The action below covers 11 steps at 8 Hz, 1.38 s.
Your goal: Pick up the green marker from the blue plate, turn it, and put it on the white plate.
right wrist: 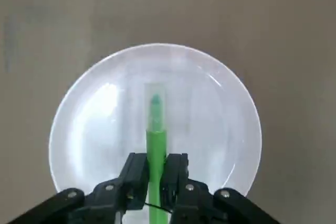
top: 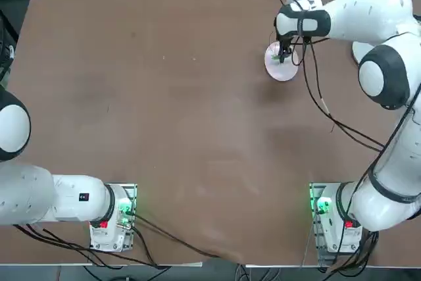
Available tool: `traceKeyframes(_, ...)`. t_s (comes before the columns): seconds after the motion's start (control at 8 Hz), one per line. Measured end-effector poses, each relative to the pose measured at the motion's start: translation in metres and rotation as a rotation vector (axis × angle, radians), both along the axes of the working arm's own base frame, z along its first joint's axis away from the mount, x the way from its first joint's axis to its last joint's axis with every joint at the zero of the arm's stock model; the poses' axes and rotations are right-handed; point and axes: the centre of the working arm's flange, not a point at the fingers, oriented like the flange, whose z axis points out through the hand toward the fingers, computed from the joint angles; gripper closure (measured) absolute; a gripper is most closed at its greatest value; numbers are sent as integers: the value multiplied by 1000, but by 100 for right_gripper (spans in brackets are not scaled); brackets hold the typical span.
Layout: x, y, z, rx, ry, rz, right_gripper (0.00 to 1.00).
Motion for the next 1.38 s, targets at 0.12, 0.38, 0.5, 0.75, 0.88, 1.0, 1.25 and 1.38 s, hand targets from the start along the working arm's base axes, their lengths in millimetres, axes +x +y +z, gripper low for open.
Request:
traceKeyframes(0.12, -1, 1, -2, 0, 1, 1, 84)
traceKeyframes(0.38, -3, 1, -7, -2, 5, 3, 84)
traceKeyframes(0.5, -4, 2, -10, -3, 10, 5, 81)
traceKeyframes(0.75, -6, 5, -14, -5, 16, 11, 70)
traceKeyframes(0.88, -7, 6, -15, -5, 18, 17, 54)
traceKeyframes(1.0, -7, 6, -16, -5, 19, 26, 37)
traceKeyframes(1.25, -7, 6, -14, 0, 19, 57, 3)
traceKeyframes(1.38, -5, 5, -8, 4, 14, 82, 0)
